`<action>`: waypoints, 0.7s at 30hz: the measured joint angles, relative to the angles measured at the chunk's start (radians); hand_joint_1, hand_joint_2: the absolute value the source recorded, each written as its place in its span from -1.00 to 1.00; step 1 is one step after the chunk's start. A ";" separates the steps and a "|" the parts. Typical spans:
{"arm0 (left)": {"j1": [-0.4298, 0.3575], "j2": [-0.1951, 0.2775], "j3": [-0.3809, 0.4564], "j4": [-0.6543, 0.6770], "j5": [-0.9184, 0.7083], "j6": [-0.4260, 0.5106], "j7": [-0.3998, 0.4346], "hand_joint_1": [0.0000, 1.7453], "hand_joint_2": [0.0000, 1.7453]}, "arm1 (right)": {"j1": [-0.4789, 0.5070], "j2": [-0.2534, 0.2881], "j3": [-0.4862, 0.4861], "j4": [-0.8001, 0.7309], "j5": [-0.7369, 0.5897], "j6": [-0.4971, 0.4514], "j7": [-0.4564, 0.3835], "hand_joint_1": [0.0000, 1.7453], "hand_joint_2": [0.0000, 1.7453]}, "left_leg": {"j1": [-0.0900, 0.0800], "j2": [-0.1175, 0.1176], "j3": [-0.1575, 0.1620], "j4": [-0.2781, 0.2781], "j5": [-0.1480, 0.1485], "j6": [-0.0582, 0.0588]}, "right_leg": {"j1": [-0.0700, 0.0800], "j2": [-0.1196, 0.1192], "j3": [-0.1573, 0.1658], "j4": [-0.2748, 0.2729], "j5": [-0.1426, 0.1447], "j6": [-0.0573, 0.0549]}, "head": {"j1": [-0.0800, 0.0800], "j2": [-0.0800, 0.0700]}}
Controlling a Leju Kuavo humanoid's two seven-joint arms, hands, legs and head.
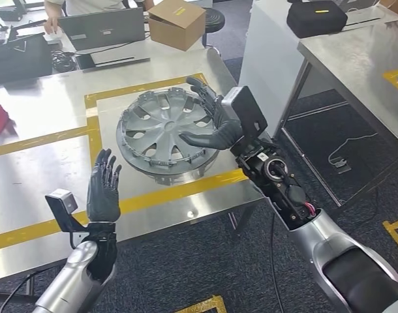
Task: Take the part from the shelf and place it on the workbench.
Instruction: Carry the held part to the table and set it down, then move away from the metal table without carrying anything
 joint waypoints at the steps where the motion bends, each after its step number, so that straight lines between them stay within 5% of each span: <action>1: 0.004 0.003 0.000 -0.009 0.000 0.003 0.003 -1.00 -1.00 | 0.012 -0.005 -0.006 -0.035 -0.005 -0.004 0.007 -1.00 1.00 | 0.000 0.000 0.000 0.000 0.000 0.000 | 0.000 0.000 0.000 0.000 0.000 0.000 | 0.000 0.000; 10: 0.020 0.018 0.000 -0.062 -0.003 0.008 0.011 -1.00 -1.00 | 0.062 -0.037 -0.042 -0.227 -0.009 -0.013 0.027 -1.00 1.00 | 0.000 0.001 0.001 0.000 0.000 0.000 | 0.000 0.000 0.000 0.000 0.000 0.000 | 0.000 0.000; 16: 0.021 0.020 0.000 -0.087 -0.012 -0.001 0.019 -1.00 -1.00 | 0.088 -0.053 -0.057 -0.307 -0.009 -0.017 0.046 -1.00 1.00 | 0.002 0.005 0.020 -0.019 -0.003 0.018 | -0.005 0.001 0.003 0.005 -0.012 0.014 | -0.002 0.000; 21: 0.021 0.019 0.000 -0.091 -0.018 -0.005 0.022 -1.00 -1.00 | 0.111 -0.066 -0.063 -0.340 -0.009 -0.017 0.051 -1.00 1.00 | 0.008 0.012 0.043 -0.035 -0.004 0.022 | -0.013 0.000 -0.129 0.281 -0.132 0.029 | 0.011 0.000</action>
